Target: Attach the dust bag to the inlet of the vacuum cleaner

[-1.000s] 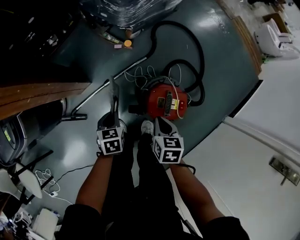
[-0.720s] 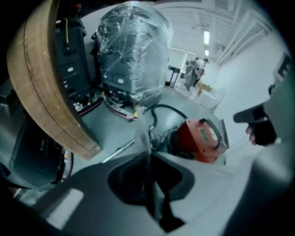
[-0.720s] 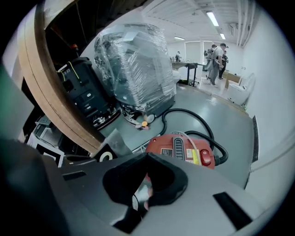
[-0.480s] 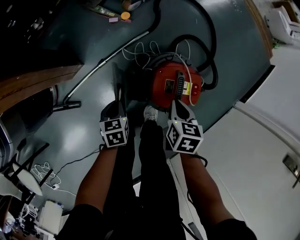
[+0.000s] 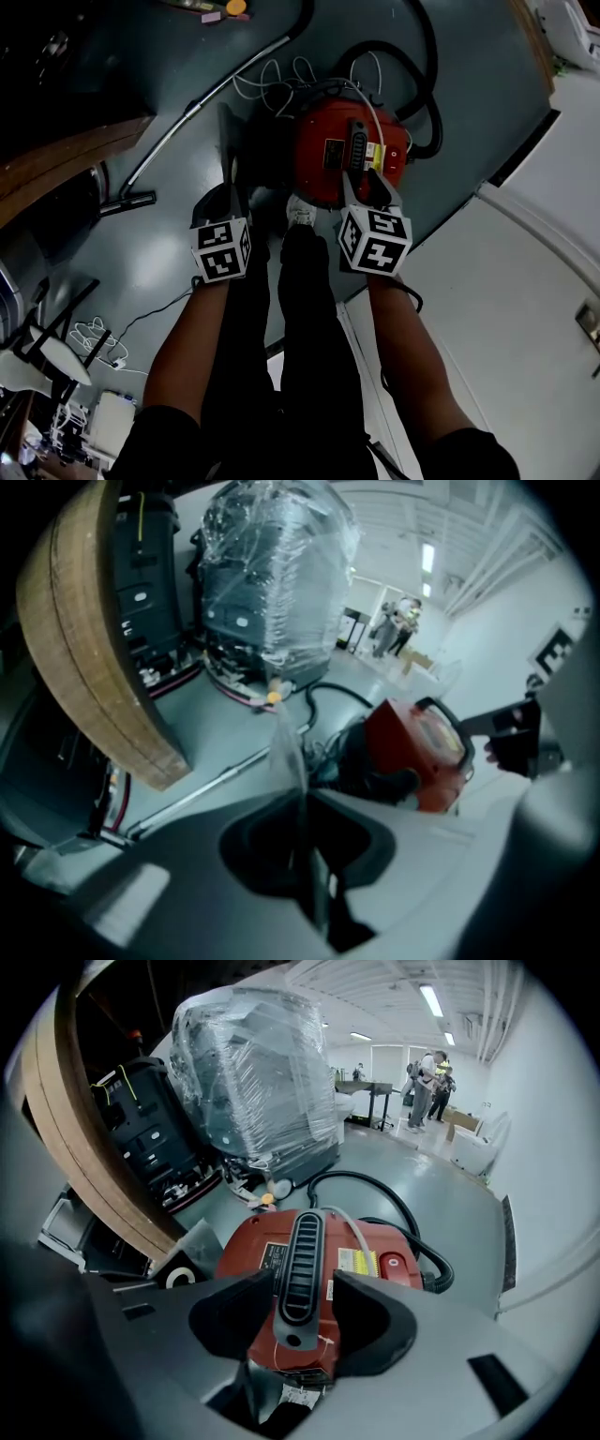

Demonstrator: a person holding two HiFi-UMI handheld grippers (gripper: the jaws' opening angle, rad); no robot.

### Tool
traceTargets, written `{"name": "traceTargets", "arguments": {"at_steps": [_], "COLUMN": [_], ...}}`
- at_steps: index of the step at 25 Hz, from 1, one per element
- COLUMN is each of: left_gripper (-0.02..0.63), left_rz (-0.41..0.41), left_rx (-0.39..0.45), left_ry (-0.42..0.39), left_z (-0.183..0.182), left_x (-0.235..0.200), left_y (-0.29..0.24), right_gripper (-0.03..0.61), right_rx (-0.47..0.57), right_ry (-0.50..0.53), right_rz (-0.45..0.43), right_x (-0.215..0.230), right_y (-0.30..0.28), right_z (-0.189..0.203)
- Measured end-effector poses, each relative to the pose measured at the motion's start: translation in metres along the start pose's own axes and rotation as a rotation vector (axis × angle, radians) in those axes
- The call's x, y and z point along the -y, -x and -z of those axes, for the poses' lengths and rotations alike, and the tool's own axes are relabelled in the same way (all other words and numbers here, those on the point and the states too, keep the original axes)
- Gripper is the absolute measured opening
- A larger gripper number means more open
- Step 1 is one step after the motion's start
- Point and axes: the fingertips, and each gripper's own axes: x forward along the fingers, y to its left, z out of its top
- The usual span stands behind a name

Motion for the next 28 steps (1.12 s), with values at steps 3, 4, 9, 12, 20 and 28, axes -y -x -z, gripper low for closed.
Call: {"name": "traceTargets", "arguments": {"at_steps": [3, 4, 9, 12, 20, 28], "left_gripper": [0.021, 0.021, 0.021, 0.021, 0.015, 0.014], "left_rz": [-0.023, -0.031, -0.049, -0.041, -0.009, 0.032], "left_rx": [-0.004, -0.005, 0.006, 0.002, -0.052, -0.084], "left_ry": [0.000, -0.002, 0.001, 0.022, 0.085, 0.000], "left_z": [-0.002, -0.002, -0.001, 0.003, 0.014, 0.019], "left_x": [0.000, 0.000, 0.003, 0.008, 0.020, 0.030], "left_y": [-0.003, -0.004, -0.006, -0.007, -0.008, -0.006], "right_gripper": [0.177, 0.159, 0.149, 0.149, 0.149, 0.149], "right_rx": [-0.058, -0.069, -0.065, -0.072, -0.066, -0.058], "right_ry": [0.002, -0.006, -0.015, 0.003, 0.008, 0.001], "right_rz": [-0.014, -0.017, -0.011, -0.030, -0.025, -0.016], "right_x": [-0.003, -0.003, -0.003, -0.004, -0.004, -0.003], "right_y": [-0.011, -0.012, -0.013, -0.013, -0.012, -0.012], "right_z": [0.008, 0.009, 0.008, 0.008, 0.008, 0.008]}}
